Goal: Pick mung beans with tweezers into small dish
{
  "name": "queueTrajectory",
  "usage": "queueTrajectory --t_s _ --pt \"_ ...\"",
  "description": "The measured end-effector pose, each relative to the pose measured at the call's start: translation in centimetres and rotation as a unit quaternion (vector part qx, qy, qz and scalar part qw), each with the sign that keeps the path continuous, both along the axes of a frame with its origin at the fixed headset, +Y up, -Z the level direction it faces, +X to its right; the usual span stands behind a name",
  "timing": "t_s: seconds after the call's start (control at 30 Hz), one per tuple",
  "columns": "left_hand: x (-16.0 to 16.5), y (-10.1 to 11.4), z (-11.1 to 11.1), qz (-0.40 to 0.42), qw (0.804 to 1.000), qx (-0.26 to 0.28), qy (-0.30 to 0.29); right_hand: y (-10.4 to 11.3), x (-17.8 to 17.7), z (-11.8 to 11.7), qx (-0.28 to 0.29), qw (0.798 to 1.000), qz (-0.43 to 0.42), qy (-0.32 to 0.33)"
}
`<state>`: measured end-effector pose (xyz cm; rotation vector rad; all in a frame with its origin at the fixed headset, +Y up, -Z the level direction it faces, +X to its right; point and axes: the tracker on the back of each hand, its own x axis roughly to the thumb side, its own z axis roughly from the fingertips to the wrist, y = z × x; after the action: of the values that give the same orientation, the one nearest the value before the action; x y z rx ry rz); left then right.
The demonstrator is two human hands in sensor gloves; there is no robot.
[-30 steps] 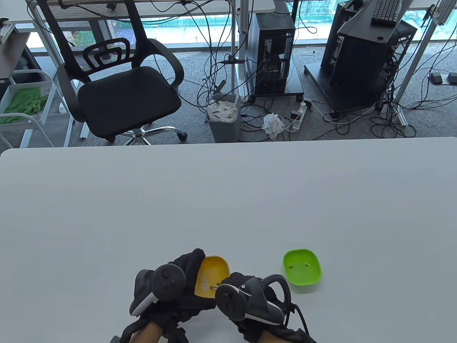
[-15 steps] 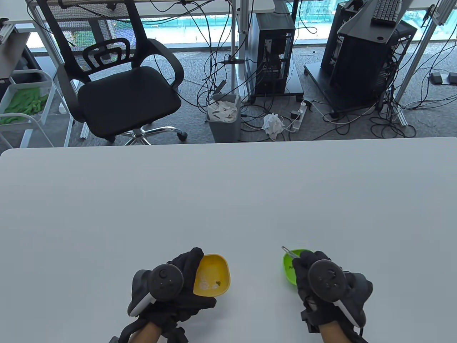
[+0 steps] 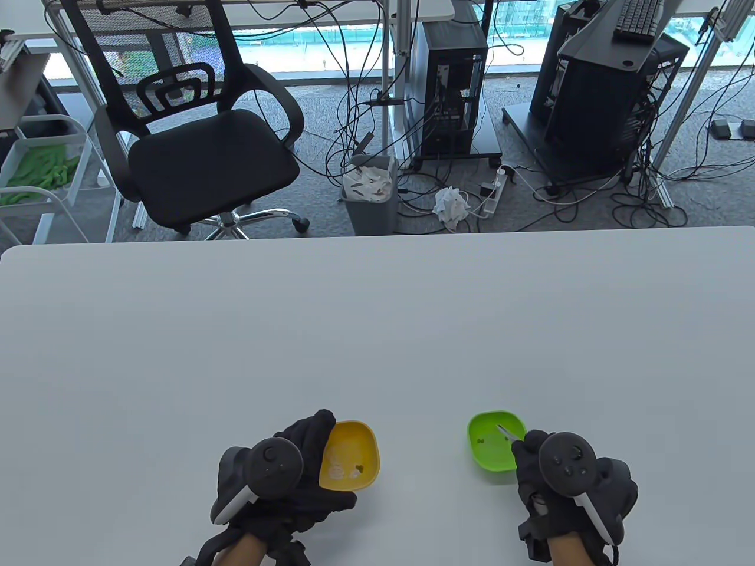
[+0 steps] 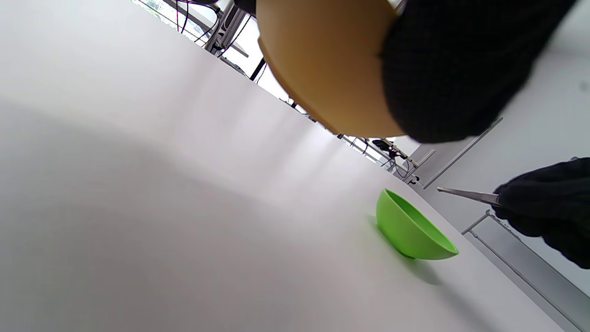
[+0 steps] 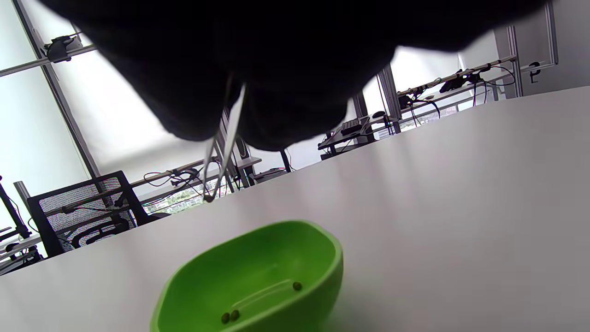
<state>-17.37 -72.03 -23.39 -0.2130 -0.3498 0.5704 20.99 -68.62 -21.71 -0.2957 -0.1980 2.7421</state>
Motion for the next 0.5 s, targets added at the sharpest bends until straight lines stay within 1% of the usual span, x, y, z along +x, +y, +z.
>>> queueTrajectory --t_s 0.5 --pt "-0.06 0.0 0.09 -0.002 1.0 0.0 -0.001 -0.1 -0.14 0.25 -0.009 1.0 -0.004 -0.002"
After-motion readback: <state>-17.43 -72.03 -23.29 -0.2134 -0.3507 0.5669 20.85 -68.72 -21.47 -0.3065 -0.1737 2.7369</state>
